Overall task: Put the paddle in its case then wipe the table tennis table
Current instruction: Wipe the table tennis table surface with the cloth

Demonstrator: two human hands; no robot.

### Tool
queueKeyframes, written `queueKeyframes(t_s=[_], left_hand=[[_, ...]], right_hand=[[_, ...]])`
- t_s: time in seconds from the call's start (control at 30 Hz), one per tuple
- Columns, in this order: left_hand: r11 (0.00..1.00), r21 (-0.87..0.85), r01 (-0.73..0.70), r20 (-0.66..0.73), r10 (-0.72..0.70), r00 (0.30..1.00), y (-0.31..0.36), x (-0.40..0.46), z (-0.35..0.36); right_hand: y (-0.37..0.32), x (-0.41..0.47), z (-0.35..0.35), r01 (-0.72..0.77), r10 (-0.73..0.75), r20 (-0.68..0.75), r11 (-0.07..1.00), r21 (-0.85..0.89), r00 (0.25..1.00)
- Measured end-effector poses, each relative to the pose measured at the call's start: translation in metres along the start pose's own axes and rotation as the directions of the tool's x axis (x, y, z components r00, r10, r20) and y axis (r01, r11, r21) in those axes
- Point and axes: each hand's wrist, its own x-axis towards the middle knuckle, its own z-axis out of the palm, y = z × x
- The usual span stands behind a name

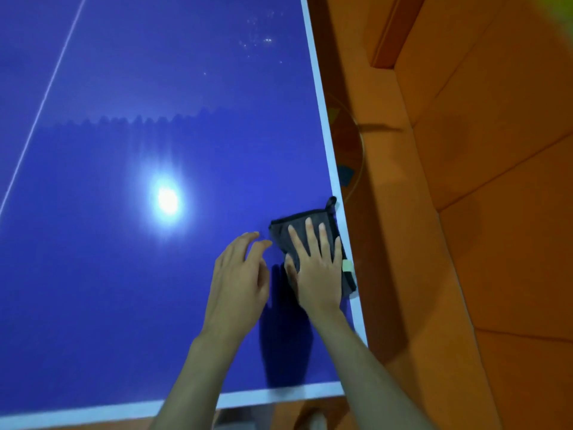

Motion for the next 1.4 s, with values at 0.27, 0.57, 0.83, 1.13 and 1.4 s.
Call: queueKeyframes(t_s=[0.27, 0.57, 0.83, 1.13, 1.4], left_hand=[[0.998, 0.039, -0.044, 0.020, 0.043, 0.999, 0.037, -0.076, 0.019], [0.999, 0.028, 0.018, 0.064, -0.020, 0.998, 0.040, -0.077, 0.028], [0.995, 0.026, 0.092, 0.065, -0.093, 0.994, 0.009, -0.008, 0.031], [0.989, -0.011, 0.150, 0.037, -0.149, 0.988, -0.032, 0.101, 0.022], [0.983, -0.068, 0.171, 0.073, -0.166, 0.983, -0.046, 0.150, 0.022]], right_hand=[[0.037, -0.192, -0.005, -0.044, 0.044, 0.022, 0.999, -0.026, 0.999], [0.051, -0.190, -0.008, -0.054, 0.054, 0.058, 0.999, 0.001, 0.997], [0.047, -0.030, -0.010, -0.048, 0.048, -0.009, 0.999, 0.001, 0.999], [0.038, 0.179, -0.008, -0.118, 0.117, -0.079, 0.993, -0.003, 0.990], [0.037, 0.309, -0.010, -0.104, 0.106, -0.102, 0.994, 0.017, 0.989]])
